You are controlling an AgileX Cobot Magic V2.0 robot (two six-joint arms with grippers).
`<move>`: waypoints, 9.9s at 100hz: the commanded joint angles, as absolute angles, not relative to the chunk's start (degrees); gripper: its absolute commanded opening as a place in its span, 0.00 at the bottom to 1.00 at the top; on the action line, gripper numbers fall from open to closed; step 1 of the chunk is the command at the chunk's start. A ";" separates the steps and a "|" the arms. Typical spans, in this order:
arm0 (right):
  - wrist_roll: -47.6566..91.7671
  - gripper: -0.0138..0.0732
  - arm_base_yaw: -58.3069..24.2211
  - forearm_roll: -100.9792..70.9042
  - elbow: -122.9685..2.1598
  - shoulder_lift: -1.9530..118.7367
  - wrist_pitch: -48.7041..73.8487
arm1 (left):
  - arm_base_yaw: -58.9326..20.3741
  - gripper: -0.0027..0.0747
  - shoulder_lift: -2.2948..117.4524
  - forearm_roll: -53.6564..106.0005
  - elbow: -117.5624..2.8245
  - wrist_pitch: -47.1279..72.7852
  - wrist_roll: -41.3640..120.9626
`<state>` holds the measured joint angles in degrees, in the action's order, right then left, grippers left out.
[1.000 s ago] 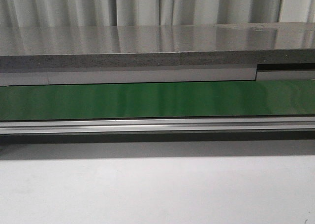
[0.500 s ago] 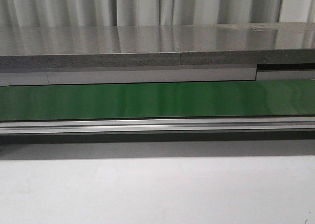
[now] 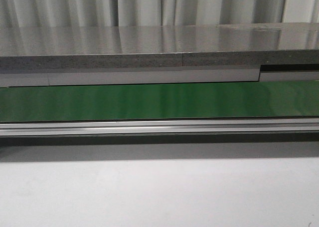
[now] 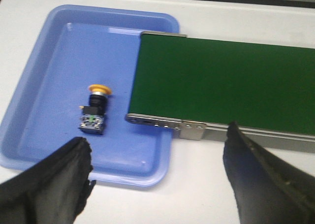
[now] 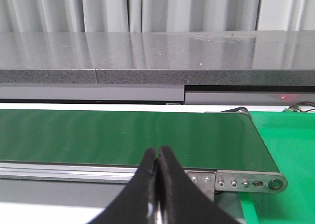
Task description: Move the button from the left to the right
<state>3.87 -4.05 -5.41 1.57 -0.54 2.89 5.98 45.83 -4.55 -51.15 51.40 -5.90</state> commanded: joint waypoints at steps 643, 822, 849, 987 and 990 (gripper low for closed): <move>4.21 0.08 -4.12 -4.73 0.75 -1.71 -1.91 | -0.67 0.05 14.03 13.77 -18.94 14.29 12.99; 4.21 0.08 -4.12 -6.63 -43.21 48.26 32.18 | -0.67 0.01 14.03 13.77 -18.94 14.29 12.99; 4.21 0.10 -4.12 -11.54 -43.97 55.37 33.25 | -0.67 0.01 14.03 13.77 -18.94 14.29 12.99; 4.26 0.89 -10.48 -32.88 -48.48 75.88 22.67 | -0.67 0.01 14.03 13.77 -18.94 14.29 12.99; 4.26 0.89 -10.69 -33.34 -49.14 76.87 22.64 | -0.67 0.01 14.03 13.77 -18.94 14.29 12.99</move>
<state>3.87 -10.13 -31.30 -45.79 75.94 25.56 -0.19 13.55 12.89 -17.35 18.67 12.87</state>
